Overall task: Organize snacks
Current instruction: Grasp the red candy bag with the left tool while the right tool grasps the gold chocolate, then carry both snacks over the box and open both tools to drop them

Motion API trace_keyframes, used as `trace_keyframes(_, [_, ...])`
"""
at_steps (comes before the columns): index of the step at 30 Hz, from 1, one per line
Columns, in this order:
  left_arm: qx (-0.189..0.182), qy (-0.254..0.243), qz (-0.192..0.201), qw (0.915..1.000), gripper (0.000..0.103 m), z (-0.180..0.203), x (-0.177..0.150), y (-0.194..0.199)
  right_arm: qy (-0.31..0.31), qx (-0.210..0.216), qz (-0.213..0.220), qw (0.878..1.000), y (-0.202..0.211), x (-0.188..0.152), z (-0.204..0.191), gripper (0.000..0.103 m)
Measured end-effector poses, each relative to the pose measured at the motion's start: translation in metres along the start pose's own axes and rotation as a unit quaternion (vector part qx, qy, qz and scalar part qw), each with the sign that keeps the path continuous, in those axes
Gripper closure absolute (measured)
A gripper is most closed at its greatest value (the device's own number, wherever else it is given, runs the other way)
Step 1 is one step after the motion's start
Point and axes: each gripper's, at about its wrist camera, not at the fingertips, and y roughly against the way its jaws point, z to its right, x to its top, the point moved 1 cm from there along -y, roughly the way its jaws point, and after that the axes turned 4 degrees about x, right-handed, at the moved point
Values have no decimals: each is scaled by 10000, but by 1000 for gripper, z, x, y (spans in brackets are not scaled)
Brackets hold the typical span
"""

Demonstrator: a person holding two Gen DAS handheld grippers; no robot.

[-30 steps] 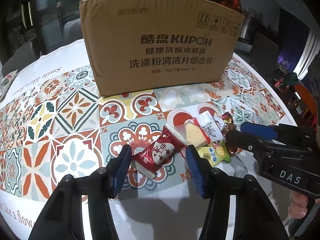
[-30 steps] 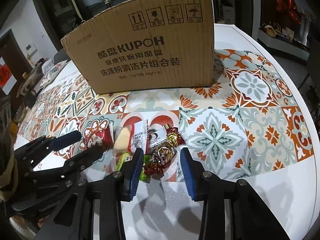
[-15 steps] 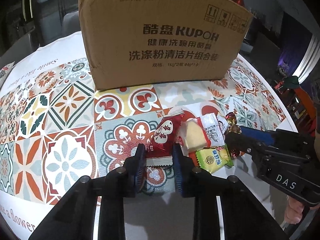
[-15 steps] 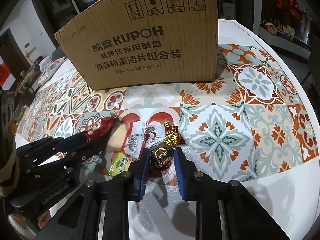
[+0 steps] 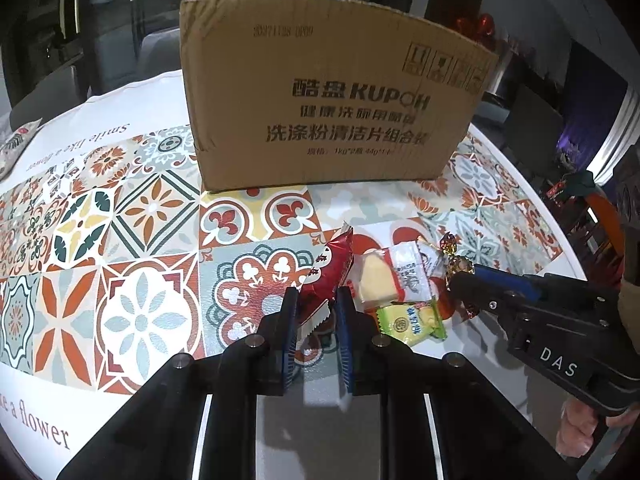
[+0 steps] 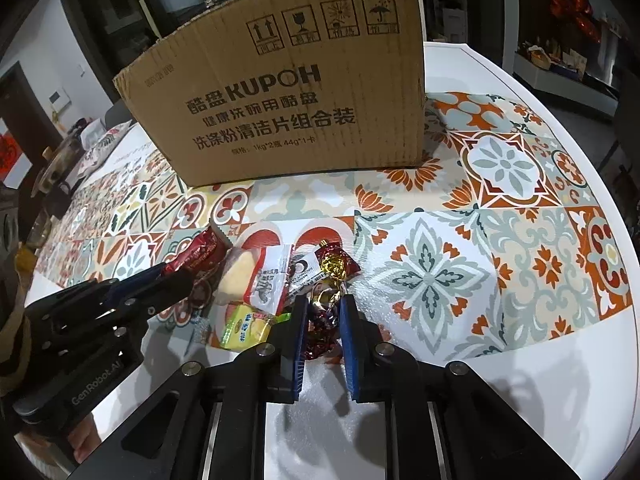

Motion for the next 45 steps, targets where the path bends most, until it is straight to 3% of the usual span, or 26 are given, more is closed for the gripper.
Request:
trace_keyframes(22, [-130,201,762,9968,84,7,20,62,339,195,722,9966,59,18,-25,86])
trace_keyframes(45, [36,49,1996,9799,84,5,102,131,672,387,1607,9840,114,101,-48,86])
